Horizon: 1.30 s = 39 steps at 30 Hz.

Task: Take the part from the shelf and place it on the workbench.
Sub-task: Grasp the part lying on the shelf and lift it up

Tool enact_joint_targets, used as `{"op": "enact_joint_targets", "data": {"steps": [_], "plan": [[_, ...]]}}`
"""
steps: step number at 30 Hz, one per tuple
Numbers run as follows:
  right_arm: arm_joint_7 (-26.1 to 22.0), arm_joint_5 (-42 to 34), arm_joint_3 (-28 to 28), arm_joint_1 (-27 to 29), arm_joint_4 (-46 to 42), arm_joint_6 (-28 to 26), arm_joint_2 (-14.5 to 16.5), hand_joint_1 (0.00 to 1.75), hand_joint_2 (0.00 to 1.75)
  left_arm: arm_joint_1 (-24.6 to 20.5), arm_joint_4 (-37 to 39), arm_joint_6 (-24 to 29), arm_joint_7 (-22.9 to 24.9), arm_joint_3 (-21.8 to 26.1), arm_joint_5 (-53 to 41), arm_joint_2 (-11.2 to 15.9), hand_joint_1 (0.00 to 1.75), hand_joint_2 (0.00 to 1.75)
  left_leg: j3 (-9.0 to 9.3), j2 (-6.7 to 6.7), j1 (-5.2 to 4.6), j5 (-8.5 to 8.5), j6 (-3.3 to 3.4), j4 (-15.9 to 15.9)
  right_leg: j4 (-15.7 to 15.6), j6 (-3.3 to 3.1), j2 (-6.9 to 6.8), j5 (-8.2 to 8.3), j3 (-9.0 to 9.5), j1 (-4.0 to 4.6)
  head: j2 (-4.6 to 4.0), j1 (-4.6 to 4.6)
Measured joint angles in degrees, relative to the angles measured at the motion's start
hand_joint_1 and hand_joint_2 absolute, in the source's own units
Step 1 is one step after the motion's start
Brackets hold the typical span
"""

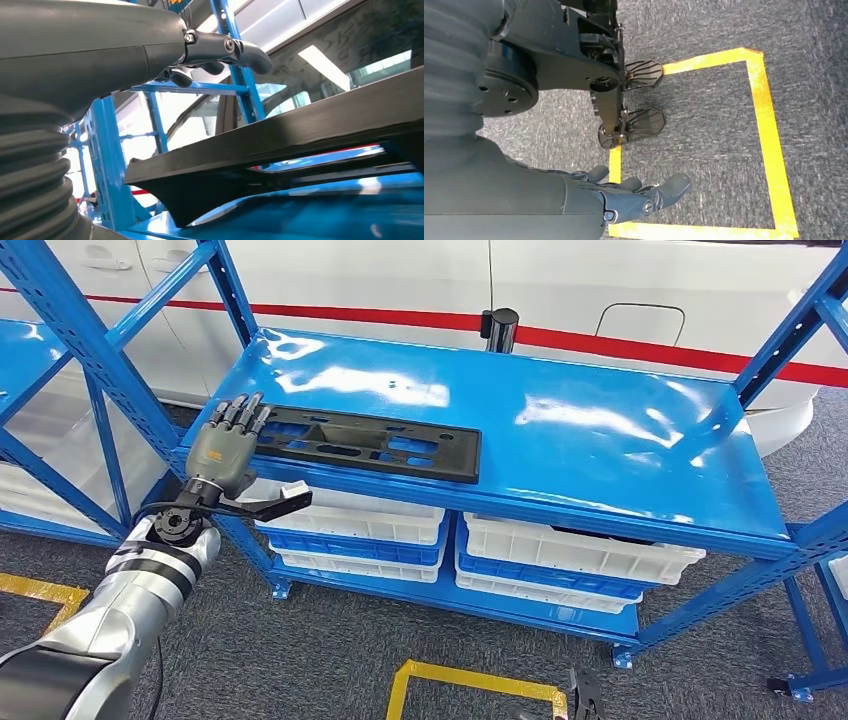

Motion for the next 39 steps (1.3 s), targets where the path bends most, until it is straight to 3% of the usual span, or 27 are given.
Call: {"op": "enact_joint_targets", "data": {"steps": [19,39], "plan": [[0.3,0.6,0.4,-0.5,0.0,0.0,-0.6,0.0,1.75,-1.3,0.8,0.0,0.8,-2.4,0.0,-3.1,0.0,1.75,0.0,0.0,0.0,0.0,0.0,0.0,0.0,0.01,0.0,0.01,0.0,0.0,0.0,0.0],[0.6,0.9,1.0,-0.9,0.0,0.1,-0.6,0.0,1.75,-3.3,3.5,0.0,1.3,-3.2,0.8,-4.4,0.0,1.75,-0.01,-0.01,0.0,0.0,0.0,0.0,0.0,0.01,0.0,0.01,-0.01,0.0,0.0,0.0]]}}
